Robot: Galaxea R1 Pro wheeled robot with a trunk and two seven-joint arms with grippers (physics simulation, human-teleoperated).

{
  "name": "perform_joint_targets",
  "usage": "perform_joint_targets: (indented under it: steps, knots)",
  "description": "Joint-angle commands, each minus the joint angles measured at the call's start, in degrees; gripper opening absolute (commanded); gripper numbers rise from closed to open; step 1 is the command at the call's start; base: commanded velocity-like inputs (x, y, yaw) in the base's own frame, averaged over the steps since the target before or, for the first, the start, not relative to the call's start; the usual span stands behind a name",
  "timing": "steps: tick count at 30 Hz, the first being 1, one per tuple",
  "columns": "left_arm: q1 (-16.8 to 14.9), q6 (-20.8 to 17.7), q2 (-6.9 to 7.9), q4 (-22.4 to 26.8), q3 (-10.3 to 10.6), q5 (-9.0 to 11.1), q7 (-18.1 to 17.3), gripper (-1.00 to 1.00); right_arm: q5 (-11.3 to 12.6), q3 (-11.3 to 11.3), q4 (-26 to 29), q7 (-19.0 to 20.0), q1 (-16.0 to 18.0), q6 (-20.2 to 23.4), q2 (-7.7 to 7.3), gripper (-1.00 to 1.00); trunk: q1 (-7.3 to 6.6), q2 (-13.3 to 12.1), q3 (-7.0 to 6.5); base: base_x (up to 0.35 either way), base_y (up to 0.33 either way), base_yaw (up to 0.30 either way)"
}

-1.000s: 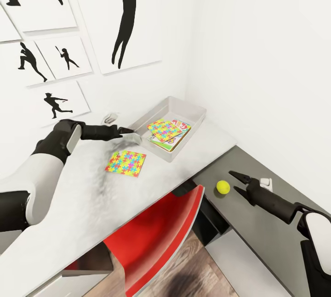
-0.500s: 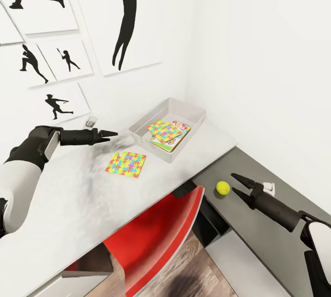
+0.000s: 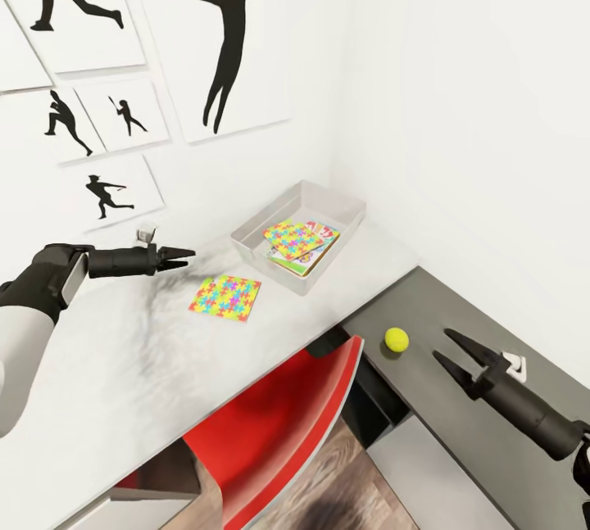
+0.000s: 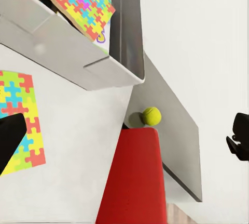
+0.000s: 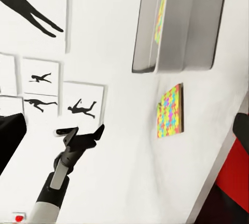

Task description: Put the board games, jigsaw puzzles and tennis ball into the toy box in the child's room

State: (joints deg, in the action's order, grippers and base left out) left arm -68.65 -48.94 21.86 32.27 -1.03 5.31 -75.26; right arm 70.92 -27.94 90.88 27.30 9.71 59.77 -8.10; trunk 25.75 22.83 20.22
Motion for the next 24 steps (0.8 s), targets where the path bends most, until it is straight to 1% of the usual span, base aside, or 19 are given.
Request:
perform_joint_targets:
  steps: [1, 5, 7, 10, 12, 14, 16, 24]
  knots:
    - [0.4, -0.5, 0.37, 0.0, 0.0, 0.1, -0.5, 1.00, -0.5, -0.2, 0.0, 1.9, -0.5, 0.2, -0.12, 1.00, 0.04, 0.1, 0.00, 0.000, 0.000, 0.000]
    - [1.5, -0.4, 1.51, 0.0, 0.0, 0.1, -1.6, 1.00, -0.5, -0.7, 0.0, 4.9, -2.4, 0.2, -0.95, 1.00, 0.04, 0.1, -0.38, 0.000, 0.000, 0.000]
    - [2.6, -0.4, 2.13, 0.0, 0.0, 0.1, -2.4, 1.00, -0.5, -0.9, 0.0, 6.3, -4.1, 0.2, -1.32, 1.00, 0.04, 0.1, -0.57, 0.000, 0.000, 0.000]
    - [3.4, -0.3, 2.58, 0.0, 0.0, 0.1, -3.6, 1.00, -0.5, -1.0, 0.0, 8.2, -5.5, 0.2, -1.47, 1.00, 0.04, 0.1, -0.85, 0.000, 0.000, 0.000]
    - [4.0, -0.3, 2.93, 0.0, 0.0, 0.1, -4.8, 1.00, -0.7, -0.9, 0.0, 10.4, -6.5, 0.2, -1.48, 1.00, 0.04, 0.1, -1.04, 0.000, 0.000, 0.000]
    - [4.4, -0.3, 3.06, 0.0, 0.0, 0.1, -5.4, 1.00, -0.9, -0.8, 0.0, 11.4, -7.1, 0.2, -1.48, 1.00, 0.04, 0.1, -1.23, 0.000, 0.000, 0.000]
    - [4.6, -0.3, 3.17, 0.0, 0.0, 0.0, -5.7, 1.00, -1.0, -0.7, 0.0, 11.9, -7.6, 0.2, -1.48, 1.00, 0.04, 0.1, -1.42, 0.000, 0.000, 0.000]
    - [5.8, 0.5, 3.29, 0.0, 0.0, 0.1, -6.0, 1.00, -1.2, 0.1, 0.0, 12.5, -11.5, 0.2, -1.48, 1.00, 0.04, 0.1, -2.18, 0.000, 0.000, 0.000]
